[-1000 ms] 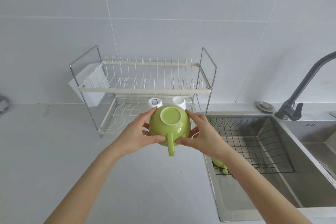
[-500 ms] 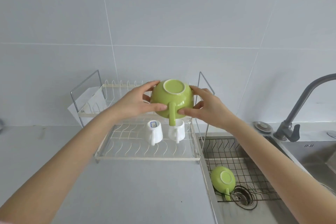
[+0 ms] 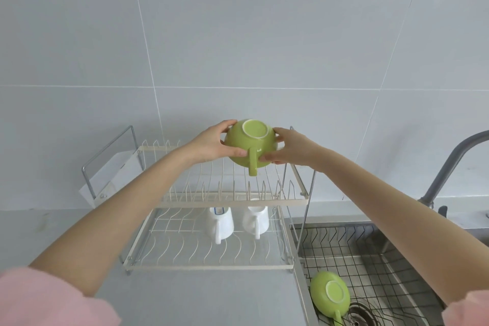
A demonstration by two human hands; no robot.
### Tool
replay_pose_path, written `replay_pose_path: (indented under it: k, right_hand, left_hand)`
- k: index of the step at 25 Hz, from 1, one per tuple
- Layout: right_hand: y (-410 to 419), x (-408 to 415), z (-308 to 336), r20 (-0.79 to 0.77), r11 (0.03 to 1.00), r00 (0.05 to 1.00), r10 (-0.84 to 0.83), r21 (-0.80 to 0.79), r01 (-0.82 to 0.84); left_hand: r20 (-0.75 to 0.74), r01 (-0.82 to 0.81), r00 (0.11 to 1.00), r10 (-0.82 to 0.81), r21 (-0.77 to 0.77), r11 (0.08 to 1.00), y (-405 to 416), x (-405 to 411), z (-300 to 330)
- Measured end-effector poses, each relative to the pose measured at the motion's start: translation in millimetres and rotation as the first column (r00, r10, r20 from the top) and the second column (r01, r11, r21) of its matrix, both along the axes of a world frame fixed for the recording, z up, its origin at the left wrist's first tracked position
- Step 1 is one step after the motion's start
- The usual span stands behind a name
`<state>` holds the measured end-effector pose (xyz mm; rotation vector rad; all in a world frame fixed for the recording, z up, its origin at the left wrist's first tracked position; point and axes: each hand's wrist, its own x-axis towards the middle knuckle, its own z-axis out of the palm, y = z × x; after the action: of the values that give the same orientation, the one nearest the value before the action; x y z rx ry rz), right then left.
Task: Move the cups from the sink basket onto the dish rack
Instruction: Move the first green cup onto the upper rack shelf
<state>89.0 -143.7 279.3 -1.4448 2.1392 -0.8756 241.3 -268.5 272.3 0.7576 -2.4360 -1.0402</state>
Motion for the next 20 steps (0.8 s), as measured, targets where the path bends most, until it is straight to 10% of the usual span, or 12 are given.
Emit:
replay_pose_path:
  k: [20]
  right_hand:
    - [-40.5,-16.2,-49.0,-0.03,0.924,0.998,-0.06,0.376,0.067]
  left_hand:
    - [0.235,-0.016,0.972,-0.013,0.123,0.992,-18.0,-33.6,-62.8]
